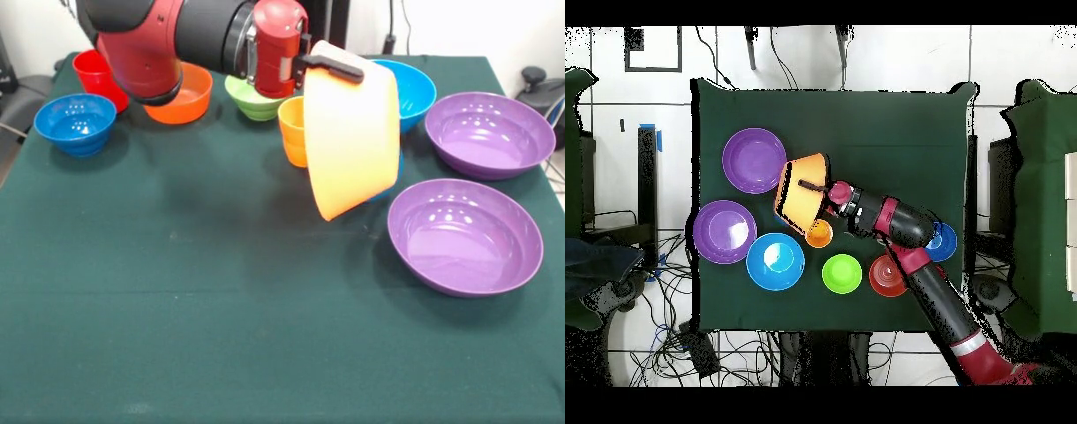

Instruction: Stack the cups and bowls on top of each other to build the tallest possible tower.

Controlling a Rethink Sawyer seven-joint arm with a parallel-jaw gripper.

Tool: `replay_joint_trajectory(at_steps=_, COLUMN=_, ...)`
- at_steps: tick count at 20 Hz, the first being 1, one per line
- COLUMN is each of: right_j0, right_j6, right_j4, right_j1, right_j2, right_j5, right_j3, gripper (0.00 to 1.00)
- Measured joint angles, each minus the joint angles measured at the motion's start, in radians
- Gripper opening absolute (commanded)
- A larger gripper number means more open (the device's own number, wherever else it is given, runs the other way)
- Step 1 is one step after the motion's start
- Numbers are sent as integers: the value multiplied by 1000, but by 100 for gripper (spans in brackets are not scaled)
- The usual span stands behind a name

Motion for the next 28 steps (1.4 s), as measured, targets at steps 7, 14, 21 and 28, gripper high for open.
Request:
replay_joint_trajectory(at_steps=7, right_j0=-4, right_j6=-111, right_j4=-18, right_j1=69, right_j2=7, right_j5=9, right_j3=-77, gripper=0)
replay_joint_trajectory(at_steps=14, right_j0=-4, right_j6=-144, right_j4=-36, right_j1=82, right_j2=9, right_j5=10, right_j3=-97, gripper=0)
replay_joint_trajectory(at_steps=21, right_j0=3, right_j6=-144, right_j4=-36, right_j1=85, right_j2=16, right_j5=29, right_j3=-114, gripper=0)
replay_joint_trajectory(at_steps=28, right_j0=45, right_j6=-144, right_j4=-36, right_j1=59, right_j2=27, right_j5=81, right_j3=-140, gripper=0)
